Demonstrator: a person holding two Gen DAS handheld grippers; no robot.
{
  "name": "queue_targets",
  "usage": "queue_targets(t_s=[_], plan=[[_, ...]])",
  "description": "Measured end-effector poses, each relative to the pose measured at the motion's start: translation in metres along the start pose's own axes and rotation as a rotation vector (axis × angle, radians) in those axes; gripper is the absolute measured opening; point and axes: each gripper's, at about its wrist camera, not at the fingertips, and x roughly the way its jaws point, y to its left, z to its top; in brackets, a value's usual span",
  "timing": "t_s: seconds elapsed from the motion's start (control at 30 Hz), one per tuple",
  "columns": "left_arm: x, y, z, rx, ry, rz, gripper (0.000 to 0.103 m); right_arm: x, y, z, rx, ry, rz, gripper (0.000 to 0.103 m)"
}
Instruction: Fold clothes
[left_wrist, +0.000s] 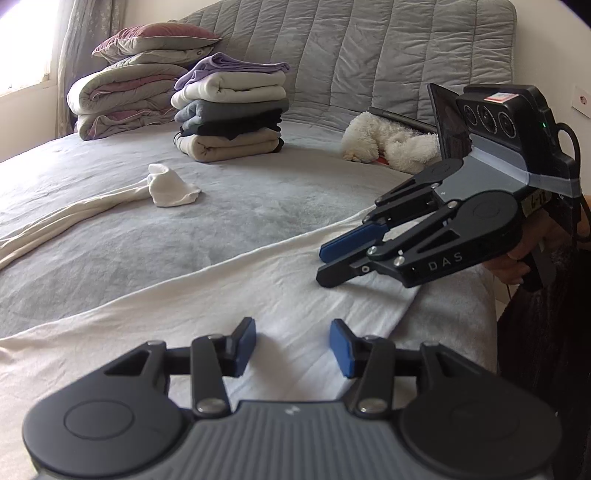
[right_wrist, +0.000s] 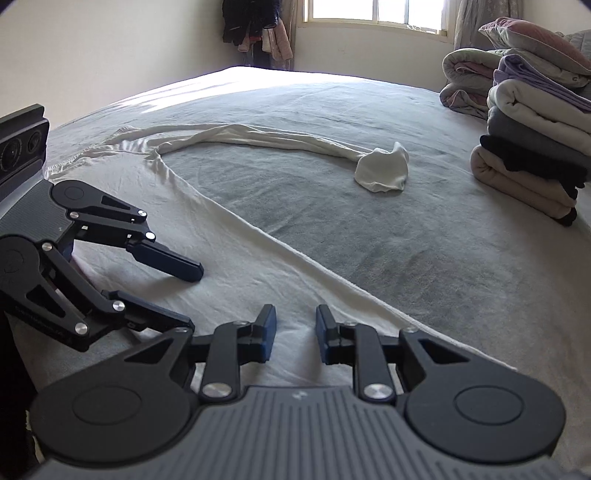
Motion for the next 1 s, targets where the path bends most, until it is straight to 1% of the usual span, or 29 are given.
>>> queue_targets(t_s=[0.07, 0.23, 0.3, 0.47, 0.53, 0.63, 0.7, 0.77, 0.87, 0.93, 1.0], plan=[[0.0, 0.0, 0.0, -0.002, 0.0, -0.002, 0.046, -0.005, -0.011, -0.003, 0.038, -0.005, -0.021, 0.023], [0.001, 0.002, 0.0, -0.009, 0.002, -0.009, 0.047, -0.02, -0.04, -0.014, 0.104, -0.01, -0.108, 0.023], [0.001, 0.002, 0.0, -0.011, 0.002, -0.012, 0.047, -0.024, -0.048, -0.017, 0.115, -0.007, -0.152, 0.023], [0.001, 0.002, 0.002, -0.014, 0.006, -0.014, 0.047, -0.03, -0.064, -0.02, 0.152, -0.012, -0.212, 0.023], [0.0, 0.004, 0.003, -0.023, 0.009, -0.018, 0.047, -0.03, -0.064, -0.018, 0.16, -0.015, -0.221, 0.024], [-0.002, 0.006, 0.006, -0.039, 0.013, -0.027, 0.048, -0.029, -0.06, -0.012, 0.159, -0.025, -0.221, 0.029], [-0.003, 0.01, 0.008, -0.061, 0.013, -0.03, 0.048, -0.027, -0.056, -0.007, 0.155, -0.032, -0.215, 0.03], [-0.005, 0.014, 0.012, -0.086, 0.012, -0.028, 0.048, -0.024, -0.051, 0.0, 0.157, -0.038, -0.205, 0.033], [-0.01, 0.022, 0.018, -0.111, -0.003, 0.005, 0.05, -0.017, -0.046, 0.009, 0.168, -0.042, -0.18, 0.033], [-0.014, 0.029, 0.022, -0.115, -0.015, 0.041, 0.055, -0.01, -0.043, 0.016, 0.186, -0.034, -0.161, 0.033], [-0.018, 0.038, 0.026, -0.129, -0.024, 0.085, 0.056, -0.002, -0.04, 0.024, 0.199, -0.017, -0.145, 0.033]])
